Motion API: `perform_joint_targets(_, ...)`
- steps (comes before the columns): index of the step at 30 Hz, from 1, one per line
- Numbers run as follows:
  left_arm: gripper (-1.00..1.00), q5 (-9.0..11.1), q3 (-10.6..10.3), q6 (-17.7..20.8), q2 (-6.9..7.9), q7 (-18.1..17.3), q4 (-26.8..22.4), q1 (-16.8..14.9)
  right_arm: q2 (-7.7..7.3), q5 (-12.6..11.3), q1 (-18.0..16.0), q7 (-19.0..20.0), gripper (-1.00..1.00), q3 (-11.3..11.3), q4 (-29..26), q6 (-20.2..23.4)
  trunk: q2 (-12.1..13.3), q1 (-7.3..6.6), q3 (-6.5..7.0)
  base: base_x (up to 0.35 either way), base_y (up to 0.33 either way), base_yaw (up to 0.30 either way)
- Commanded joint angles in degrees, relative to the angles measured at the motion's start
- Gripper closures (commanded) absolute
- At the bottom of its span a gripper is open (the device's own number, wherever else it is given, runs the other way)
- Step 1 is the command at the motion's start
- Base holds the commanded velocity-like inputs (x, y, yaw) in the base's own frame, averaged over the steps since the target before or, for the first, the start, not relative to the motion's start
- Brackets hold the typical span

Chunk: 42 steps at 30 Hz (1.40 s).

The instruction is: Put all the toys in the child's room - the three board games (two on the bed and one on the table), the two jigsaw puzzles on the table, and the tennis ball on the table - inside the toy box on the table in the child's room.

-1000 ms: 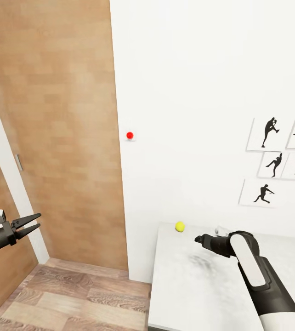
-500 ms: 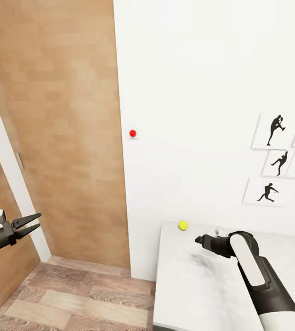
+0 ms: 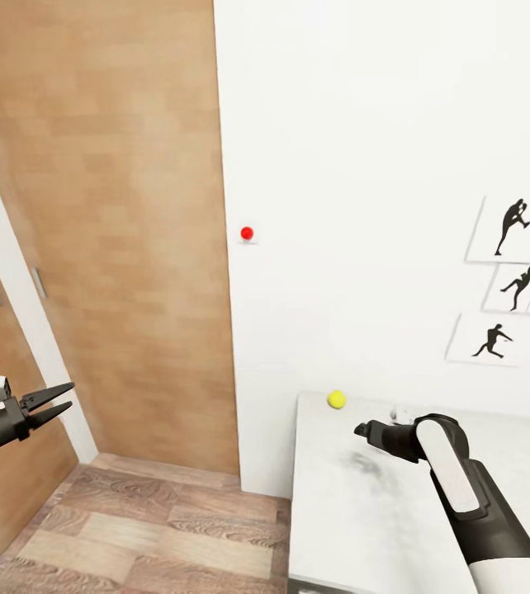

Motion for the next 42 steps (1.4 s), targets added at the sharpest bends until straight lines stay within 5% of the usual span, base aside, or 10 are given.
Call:
perform_joint_targets(1,-1.00,-0.14,0.04,0.20,0.00,-0.27,0.02,-0.06,-0.05,-0.61,-0.06,-0.59,-1.00,-0.02,-0.05,0.11,-0.14,0.04,-0.23,0.000,0.155,0.000)
perform_joint_targets(42,-1.00,-0.14,0.06,0.20,0.08,-0.28,0.02,-0.06,-0.29,-0.60,-1.88,-0.74,-1.00,-0.13,1.87,-0.37,-0.14,0.04,-4.09,0.000,0.020,0.000)
